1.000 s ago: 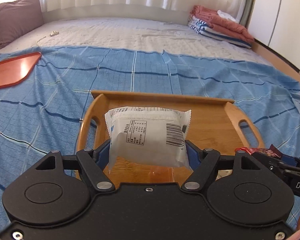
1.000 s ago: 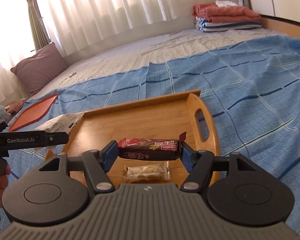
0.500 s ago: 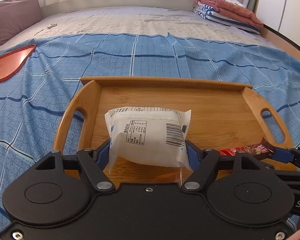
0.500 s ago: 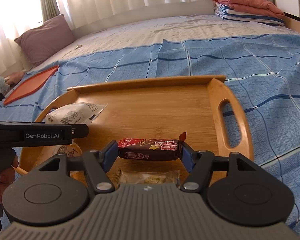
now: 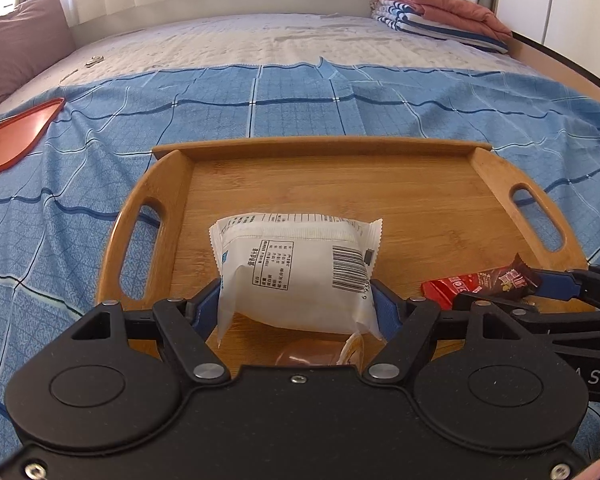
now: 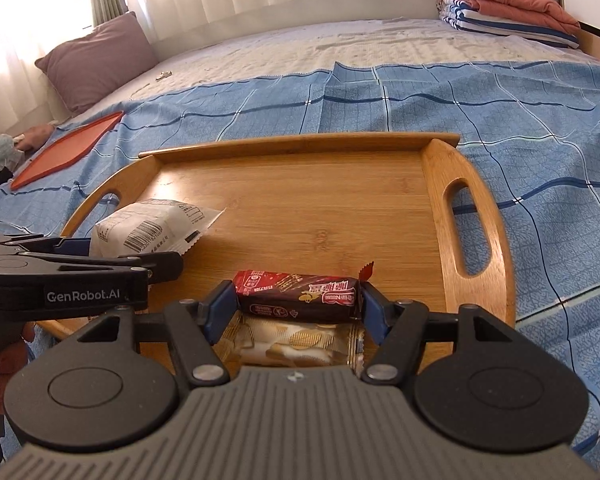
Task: Organize snacks
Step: 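Carry bread bag and chocolate bar onto the tray and open both grippers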
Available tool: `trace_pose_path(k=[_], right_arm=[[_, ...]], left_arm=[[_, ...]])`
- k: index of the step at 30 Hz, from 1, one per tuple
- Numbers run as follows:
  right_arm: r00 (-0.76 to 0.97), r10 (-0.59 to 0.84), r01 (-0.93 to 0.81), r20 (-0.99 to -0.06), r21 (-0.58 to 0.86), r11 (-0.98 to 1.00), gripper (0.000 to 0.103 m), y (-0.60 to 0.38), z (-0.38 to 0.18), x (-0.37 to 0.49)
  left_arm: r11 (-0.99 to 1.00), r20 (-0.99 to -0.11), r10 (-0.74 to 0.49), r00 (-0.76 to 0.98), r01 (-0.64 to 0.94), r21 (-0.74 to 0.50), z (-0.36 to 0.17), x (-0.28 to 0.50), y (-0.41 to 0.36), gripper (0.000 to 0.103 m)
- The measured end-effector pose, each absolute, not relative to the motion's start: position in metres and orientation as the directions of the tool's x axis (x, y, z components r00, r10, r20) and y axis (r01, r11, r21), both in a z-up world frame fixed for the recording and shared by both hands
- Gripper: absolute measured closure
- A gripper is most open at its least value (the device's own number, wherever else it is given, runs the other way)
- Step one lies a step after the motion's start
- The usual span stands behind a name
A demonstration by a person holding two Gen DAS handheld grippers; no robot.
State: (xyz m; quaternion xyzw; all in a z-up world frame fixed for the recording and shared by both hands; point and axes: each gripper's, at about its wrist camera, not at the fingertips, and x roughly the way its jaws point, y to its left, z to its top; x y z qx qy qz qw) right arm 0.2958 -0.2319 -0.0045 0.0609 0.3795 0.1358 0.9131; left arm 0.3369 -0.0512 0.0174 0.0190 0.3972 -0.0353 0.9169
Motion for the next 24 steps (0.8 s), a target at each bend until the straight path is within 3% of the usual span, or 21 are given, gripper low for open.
trace_pose_path(k=[9,13,17,24], right_arm=[[0.674,0.29,-0.196,-0.68,0.214,0.957,0.033,-0.234,-0.004,0.289],[0.68,0.277,-0.168,-0.679,0.223,0.96,0.026,-0.234,-0.003,0.287],[0.689,0.26,-0.143,-0.677,0.225,0.964,0.02,-0.234,0.001,0.283],[0.718,0.259,-0.125,-0.647,0.246,0.961,0.015,-0.242,0.028,0.263]], left_arm=[[0.996,-0.721,-0.034,0.692,0.081,0.031,0.019,0.327,-0.049,0.028],[0.99,-0.677,-0.032,0.735,0.115,0.079,0.023,0.317,-0.055,0.016],[0.987,-0.652,-0.007,0.758,0.11,0.117,0.035,0.307,-0.057,0.011],[0.988,-0.619,-0.013,0.785,0.106,0.115,0.063,0.279,-0.05,0.008]])
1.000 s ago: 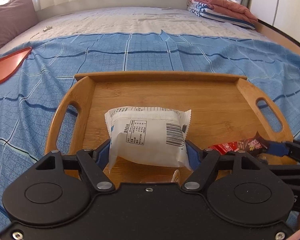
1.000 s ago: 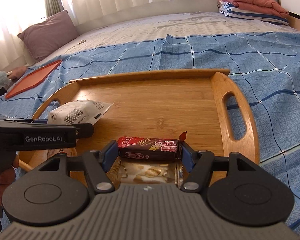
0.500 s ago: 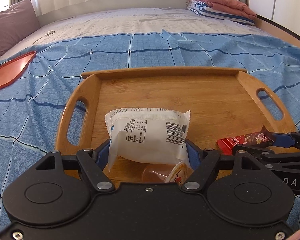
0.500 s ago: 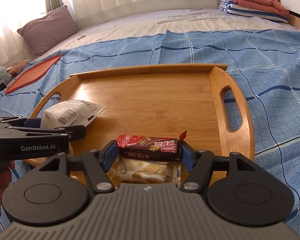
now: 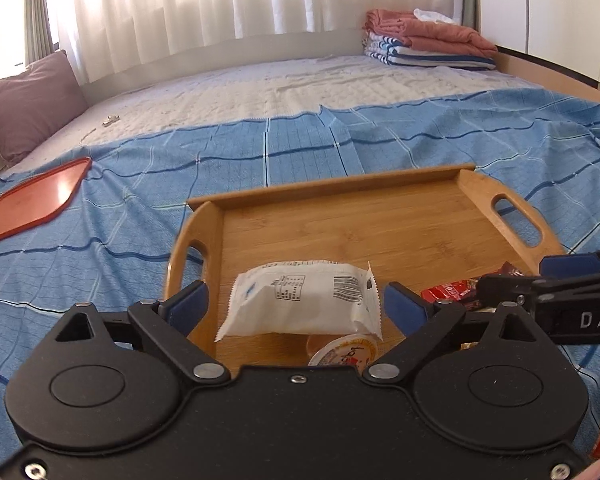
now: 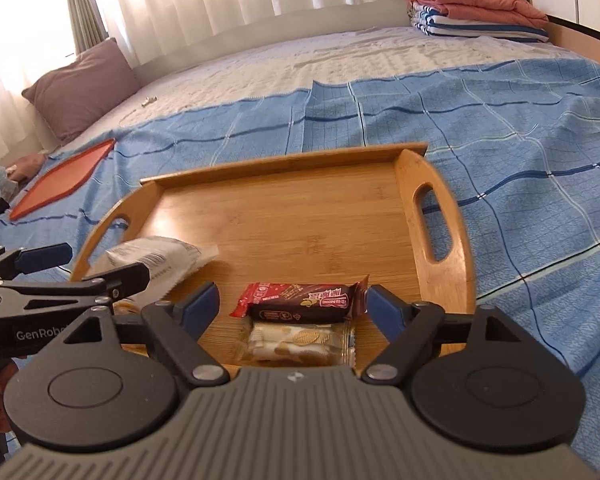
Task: Organize snacks
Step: 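Carry bread bag and chocolate bar onto the tray and open both grippers, then move both grippers back over the remaining snack pile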
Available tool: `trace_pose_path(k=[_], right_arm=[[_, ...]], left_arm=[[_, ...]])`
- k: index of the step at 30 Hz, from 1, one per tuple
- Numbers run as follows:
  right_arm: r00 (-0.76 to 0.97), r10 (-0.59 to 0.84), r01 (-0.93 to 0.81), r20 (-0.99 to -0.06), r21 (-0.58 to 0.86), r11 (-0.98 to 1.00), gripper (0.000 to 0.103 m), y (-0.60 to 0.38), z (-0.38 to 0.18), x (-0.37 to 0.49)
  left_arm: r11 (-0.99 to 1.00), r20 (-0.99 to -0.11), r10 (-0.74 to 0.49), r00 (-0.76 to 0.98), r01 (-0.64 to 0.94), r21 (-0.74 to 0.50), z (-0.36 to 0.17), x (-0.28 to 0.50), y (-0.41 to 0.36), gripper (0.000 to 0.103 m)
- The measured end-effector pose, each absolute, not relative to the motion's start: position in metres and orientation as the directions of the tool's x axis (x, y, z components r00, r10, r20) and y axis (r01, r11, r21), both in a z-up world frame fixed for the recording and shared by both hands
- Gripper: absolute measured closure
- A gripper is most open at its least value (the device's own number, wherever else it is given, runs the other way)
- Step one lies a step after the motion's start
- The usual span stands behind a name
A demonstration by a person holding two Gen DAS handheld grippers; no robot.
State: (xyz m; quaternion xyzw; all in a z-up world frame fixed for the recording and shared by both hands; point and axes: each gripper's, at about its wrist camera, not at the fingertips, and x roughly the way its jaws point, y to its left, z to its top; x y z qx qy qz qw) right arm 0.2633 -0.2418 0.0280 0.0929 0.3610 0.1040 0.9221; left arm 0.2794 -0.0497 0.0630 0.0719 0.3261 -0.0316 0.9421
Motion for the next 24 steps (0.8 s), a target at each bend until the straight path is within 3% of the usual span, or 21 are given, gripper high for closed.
trace_pose_path(k=[11,24], right_arm=[[0.768,0.275,-0.172,-0.579,0.226,0.959,0.013,-0.241,0.087,0.2],[0.809,0.314,-0.237,-0.496,0.212,0.948,0.01,-0.24,0.138,0.109]], left_arm=[[0.978,-0.561,-0.051,0.826,0.156,0.14,0.122,0.201,-0.047,0.006],[0.976,-0.548,-0.134,0.826,0.206,0.071,0.169,0.086,-0.037,0.004]])
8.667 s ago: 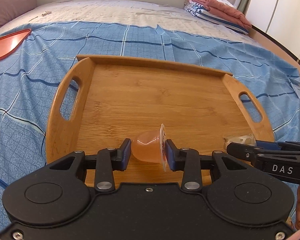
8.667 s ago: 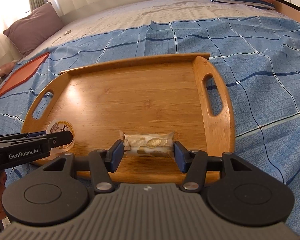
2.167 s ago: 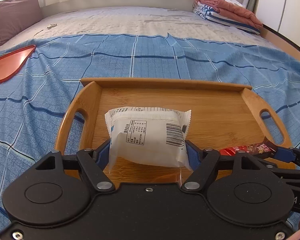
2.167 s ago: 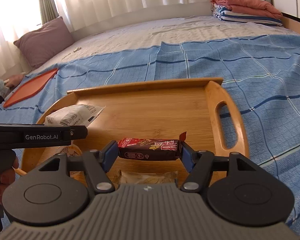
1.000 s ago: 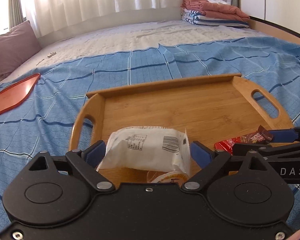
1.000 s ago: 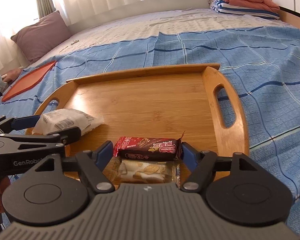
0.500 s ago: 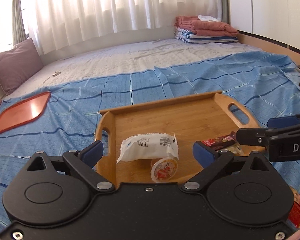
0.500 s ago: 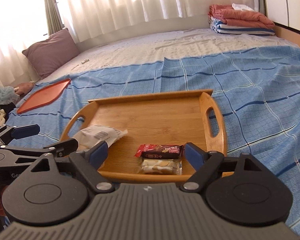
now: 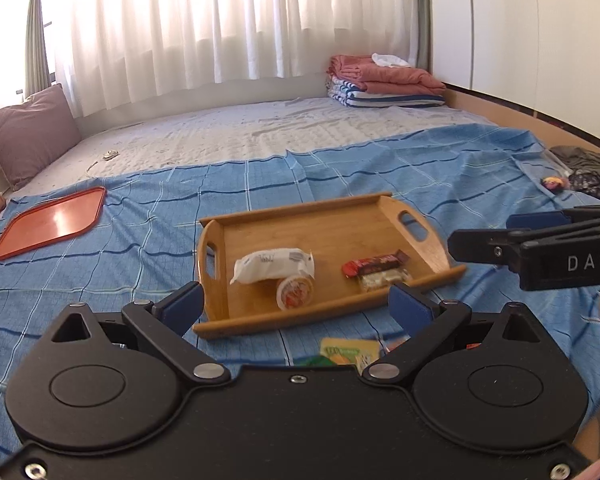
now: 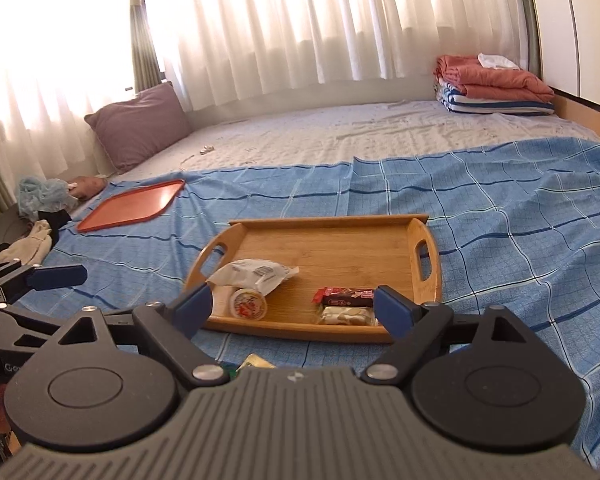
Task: Organize snacks
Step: 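Move both grippers back over the remaining snack pile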
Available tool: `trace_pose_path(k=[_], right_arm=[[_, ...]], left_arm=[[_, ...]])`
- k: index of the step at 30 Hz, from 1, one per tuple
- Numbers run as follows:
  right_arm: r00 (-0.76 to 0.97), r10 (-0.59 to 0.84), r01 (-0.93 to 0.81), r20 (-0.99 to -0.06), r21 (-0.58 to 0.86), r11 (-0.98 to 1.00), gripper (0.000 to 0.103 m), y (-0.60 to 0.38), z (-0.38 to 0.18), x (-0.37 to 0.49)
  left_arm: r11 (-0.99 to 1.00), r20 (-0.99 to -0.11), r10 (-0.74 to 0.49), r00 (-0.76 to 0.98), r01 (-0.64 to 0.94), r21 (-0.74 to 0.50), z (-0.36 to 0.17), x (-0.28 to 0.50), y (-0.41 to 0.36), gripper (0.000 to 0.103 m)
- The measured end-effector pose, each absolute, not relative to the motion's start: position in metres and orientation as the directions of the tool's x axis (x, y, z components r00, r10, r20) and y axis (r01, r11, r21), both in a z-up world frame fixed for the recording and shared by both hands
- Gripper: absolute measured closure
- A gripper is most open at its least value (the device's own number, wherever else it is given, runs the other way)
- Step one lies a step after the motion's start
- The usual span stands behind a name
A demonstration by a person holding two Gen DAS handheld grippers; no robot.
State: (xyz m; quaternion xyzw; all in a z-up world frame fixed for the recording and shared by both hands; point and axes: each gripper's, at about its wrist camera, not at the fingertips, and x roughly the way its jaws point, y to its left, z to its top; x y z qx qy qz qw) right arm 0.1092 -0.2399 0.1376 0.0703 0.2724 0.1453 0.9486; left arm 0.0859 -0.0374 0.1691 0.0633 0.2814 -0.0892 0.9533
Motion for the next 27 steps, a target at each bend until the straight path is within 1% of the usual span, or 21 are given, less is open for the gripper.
trace_pose_path(k=[3,7,13,16,20,24,27], right_arm=[[0.811,0.338,-0.256,-0.478,0.23,0.939,0.008,-0.24,0.137,0.087],[0.818,0.34,-0.269,-0.465,0.213,0.939,0.007,-0.24,0.126,0.061],[0.828,0.304,-0.255,-0.471,0.167,0.953,0.005,-0.246,0.096,0.037],[0.823,0.292,-0.239,-0.487,0.17,0.956,0.004,-0.253,0.077,0.032],[0.817,0.254,-0.2,-0.518,0.158,0.967,0.004,-0.26,0.051,0.03],[0.815,0.201,-0.162,-0.543,0.118,0.98,0.004,-0.265,0.028,0.03],[0.832,0.149,-0.128,-0.535,0.077,0.989,0.004,-0.268,0.016,0.031]], left_arm=[[0.974,-0.541,-0.147,0.828,0.218,0.068,0.169,0.06,-0.035,0.004],[0.977,-0.528,-0.158,0.834,0.209,0.038,0.16,0.032,-0.028,0.002],[0.983,-0.501,-0.154,0.852,0.181,0.006,0.126,0.006,-0.019,0.002],[0.984,-0.494,-0.146,0.857,0.179,0.019,0.105,0.002,-0.02,0.002],[0.98,-0.52,-0.154,0.84,0.198,0.031,0.079,0.005,-0.027,0.002],[0.974,-0.527,-0.163,0.834,0.222,0.049,0.056,0.008,-0.035,0.001],[0.97,-0.535,-0.175,0.826,0.239,0.052,0.041,0.011,-0.041,0.001]])
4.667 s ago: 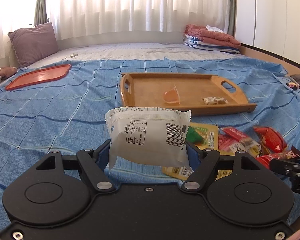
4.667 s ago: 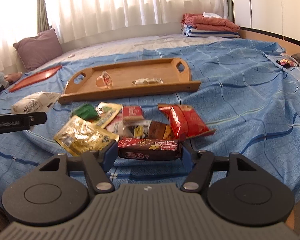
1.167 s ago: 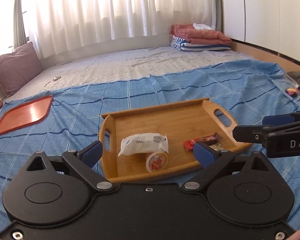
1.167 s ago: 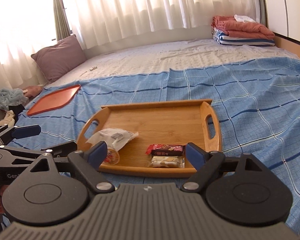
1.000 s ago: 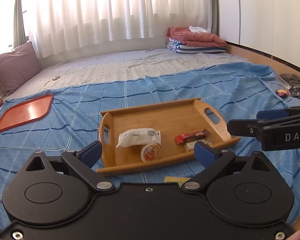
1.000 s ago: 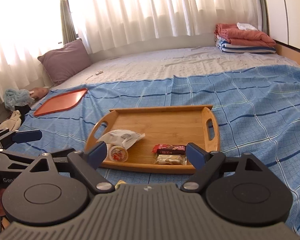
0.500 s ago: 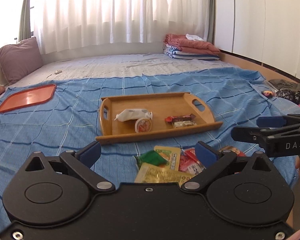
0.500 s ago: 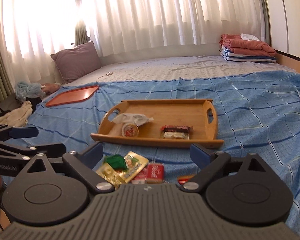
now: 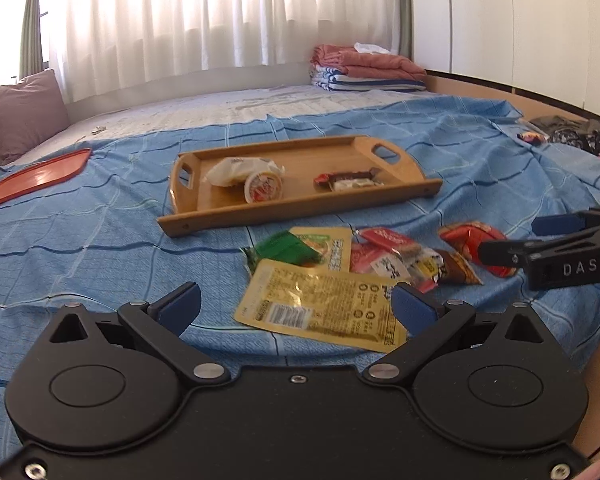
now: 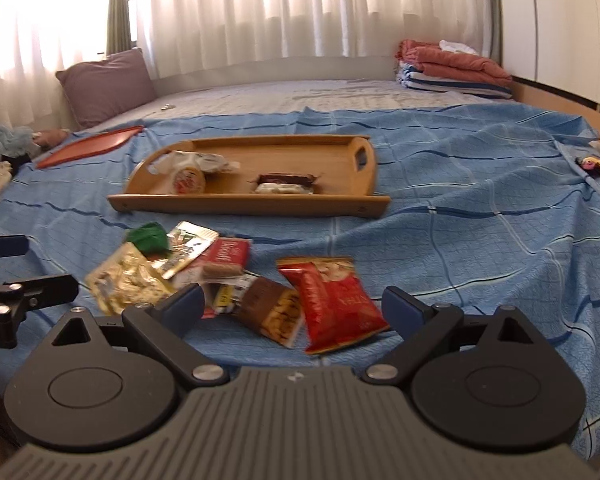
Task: Organize snacks
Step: 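Move both grippers back over the remaining snack pile, then grasp the yellow snack packet with the left gripper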
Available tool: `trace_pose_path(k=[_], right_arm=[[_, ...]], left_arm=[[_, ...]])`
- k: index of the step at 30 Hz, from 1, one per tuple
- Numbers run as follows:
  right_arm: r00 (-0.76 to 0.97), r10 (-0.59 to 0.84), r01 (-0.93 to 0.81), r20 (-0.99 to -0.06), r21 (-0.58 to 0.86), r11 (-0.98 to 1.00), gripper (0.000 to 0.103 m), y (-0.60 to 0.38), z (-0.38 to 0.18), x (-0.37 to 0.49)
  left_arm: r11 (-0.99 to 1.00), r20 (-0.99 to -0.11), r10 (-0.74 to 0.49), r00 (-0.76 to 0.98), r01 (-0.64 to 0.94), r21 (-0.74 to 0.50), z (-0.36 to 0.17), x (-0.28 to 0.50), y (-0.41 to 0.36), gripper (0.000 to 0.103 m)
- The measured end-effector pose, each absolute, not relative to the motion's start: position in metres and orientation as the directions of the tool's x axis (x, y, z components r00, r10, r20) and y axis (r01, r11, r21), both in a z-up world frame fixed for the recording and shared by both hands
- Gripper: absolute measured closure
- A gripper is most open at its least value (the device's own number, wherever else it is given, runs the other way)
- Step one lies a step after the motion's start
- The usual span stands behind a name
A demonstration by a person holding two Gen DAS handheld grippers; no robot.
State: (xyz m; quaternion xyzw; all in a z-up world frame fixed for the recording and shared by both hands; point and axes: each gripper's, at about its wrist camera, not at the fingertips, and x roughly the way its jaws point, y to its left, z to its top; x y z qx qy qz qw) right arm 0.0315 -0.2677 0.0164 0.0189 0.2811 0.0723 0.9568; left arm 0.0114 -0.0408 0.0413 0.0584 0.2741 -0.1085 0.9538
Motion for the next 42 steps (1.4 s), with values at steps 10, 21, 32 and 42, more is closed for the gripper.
trace_pose_path(k=[10,21,32,42], right_arm=[[0.866,0.069,-0.074,-0.495,0.01,0.997,0.002,-0.273,-0.006,0.039],[0.869,0.078,-0.111,-0.488,-0.039,0.993,0.002,-0.265,-0.022,0.045],[0.89,0.068,-0.122,-0.452,-0.091,0.988,0.001,-0.257,-0.028,0.041],[0.887,0.074,-0.124,-0.455,-0.081,0.989,0.0,-0.258,-0.032,0.042]], left_arm=[[0.969,-0.566,-0.193,0.801,0.248,0.02,0.008,0.031,-0.053,0.0],[0.984,-0.622,-0.176,0.763,0.136,-0.111,-0.004,0.062,-0.057,0.0],[0.982,-0.643,-0.071,0.763,-0.058,-0.178,-0.001,0.094,-0.071,0.0],[0.991,-0.601,-0.082,0.795,0.001,-0.134,-0.004,0.082,-0.071,0.033]])
